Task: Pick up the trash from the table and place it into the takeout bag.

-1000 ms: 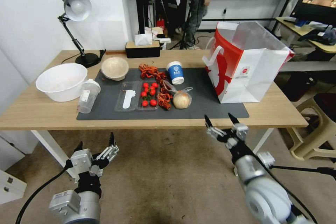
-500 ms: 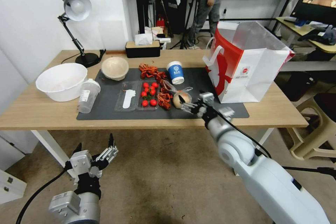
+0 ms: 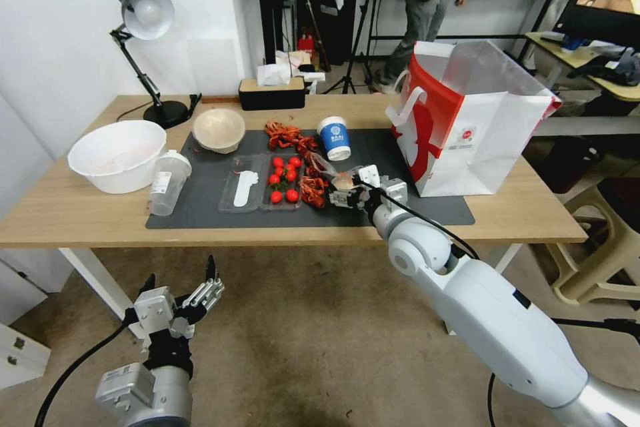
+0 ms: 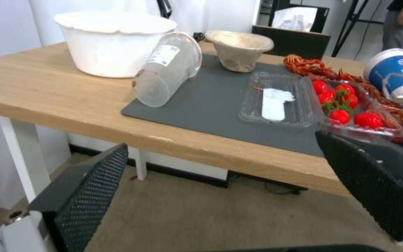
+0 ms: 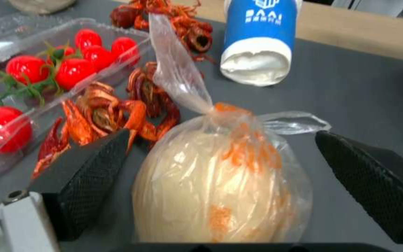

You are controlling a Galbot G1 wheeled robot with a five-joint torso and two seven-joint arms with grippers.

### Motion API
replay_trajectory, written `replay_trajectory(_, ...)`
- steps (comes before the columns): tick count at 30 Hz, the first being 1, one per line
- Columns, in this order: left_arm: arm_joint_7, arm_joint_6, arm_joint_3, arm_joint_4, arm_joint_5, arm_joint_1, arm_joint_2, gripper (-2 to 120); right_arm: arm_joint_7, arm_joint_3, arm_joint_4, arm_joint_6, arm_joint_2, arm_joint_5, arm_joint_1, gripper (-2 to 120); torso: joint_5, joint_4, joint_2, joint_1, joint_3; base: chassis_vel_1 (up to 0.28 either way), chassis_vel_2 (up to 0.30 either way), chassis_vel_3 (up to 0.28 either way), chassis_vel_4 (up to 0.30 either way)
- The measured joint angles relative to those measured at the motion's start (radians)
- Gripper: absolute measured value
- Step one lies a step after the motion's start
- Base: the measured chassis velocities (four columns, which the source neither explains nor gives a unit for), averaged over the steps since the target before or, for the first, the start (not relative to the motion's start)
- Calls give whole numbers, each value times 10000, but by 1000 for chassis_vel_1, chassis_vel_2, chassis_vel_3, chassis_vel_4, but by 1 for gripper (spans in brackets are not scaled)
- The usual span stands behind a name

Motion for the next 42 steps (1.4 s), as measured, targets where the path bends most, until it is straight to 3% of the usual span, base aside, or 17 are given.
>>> replay_trajectory(15,6,46,7,16,-130,-138,64,100,197,26,-84,-345,269,1,-363,100,1,0,1,-1,0,0,0,0,0)
replay_trajectory(28,-16,18,28,18,-118,-104,79,100,285,132,-140,-141,242,115,-386,65,1,0,1,-2,0,0,0,0,0)
replay_trajectory(31,-68,-21,28,17,-110,-119,94,100,306,213,-62,-82,169,167,-433,47,1,0,1,-2,0,0,0,0,0)
replay_trajectory(36,-103,-59,21,23,-93,-98,102,100,316,293,10,57,77,173,-493,34,1,-1,2,-2,0,0,0,0,0)
replay_trajectory(39,-111,-97,20,23,-69,-63,93,100,317,430,260,207,-53,147,-567,22,3,0,1,-2,0,0,0,0,0)
replay_trajectory(42,-115,-103,20,-6,-58,-42,86,100,220,649,706,425,-299,-119,-581,17,2,1,1,-1,0,0,0,0,0)
